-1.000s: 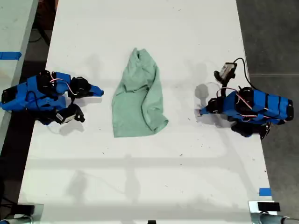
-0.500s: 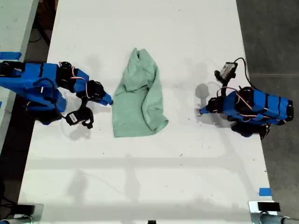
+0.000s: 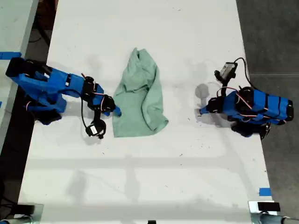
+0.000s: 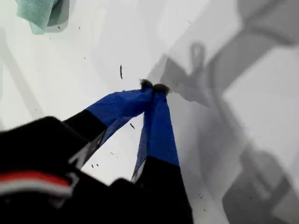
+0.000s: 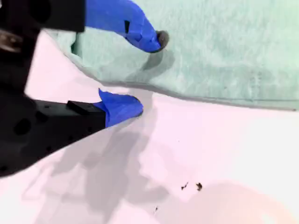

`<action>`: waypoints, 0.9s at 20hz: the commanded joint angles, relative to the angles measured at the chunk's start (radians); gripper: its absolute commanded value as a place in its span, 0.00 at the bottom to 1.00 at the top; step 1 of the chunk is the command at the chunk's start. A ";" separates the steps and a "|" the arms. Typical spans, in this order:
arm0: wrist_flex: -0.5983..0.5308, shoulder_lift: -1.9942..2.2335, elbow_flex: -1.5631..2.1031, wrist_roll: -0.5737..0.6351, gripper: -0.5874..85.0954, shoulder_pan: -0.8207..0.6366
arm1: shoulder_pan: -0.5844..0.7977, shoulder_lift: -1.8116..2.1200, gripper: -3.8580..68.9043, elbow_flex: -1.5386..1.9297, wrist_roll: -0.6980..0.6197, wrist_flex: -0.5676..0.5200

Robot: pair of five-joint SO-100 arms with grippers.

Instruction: Fold t shirt

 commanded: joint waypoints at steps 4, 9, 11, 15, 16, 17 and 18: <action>-0.023 -0.097 -0.069 -0.017 0.00 -0.025 | -0.006 0.009 0.04 0.021 -0.008 0.002; 0.196 -0.034 -0.067 -0.055 0.00 -0.044 | -0.008 0.009 0.04 0.021 -0.008 0.000; 0.284 0.049 -0.074 -0.089 0.00 -0.046 | -0.008 0.009 0.04 0.021 -0.009 0.000; 0.399 0.158 -0.216 -0.101 0.00 -0.009 | -0.006 0.009 0.04 0.021 -0.009 0.000; 0.394 0.178 -0.265 -0.074 0.00 -0.002 | -0.006 0.009 0.04 0.021 -0.009 0.000; 0.382 0.201 -0.304 -0.046 0.00 0.002 | -0.006 0.009 0.04 0.021 -0.009 0.000; 0.380 0.212 -0.347 -0.021 0.00 0.002 | -0.006 0.009 0.04 0.021 -0.009 0.000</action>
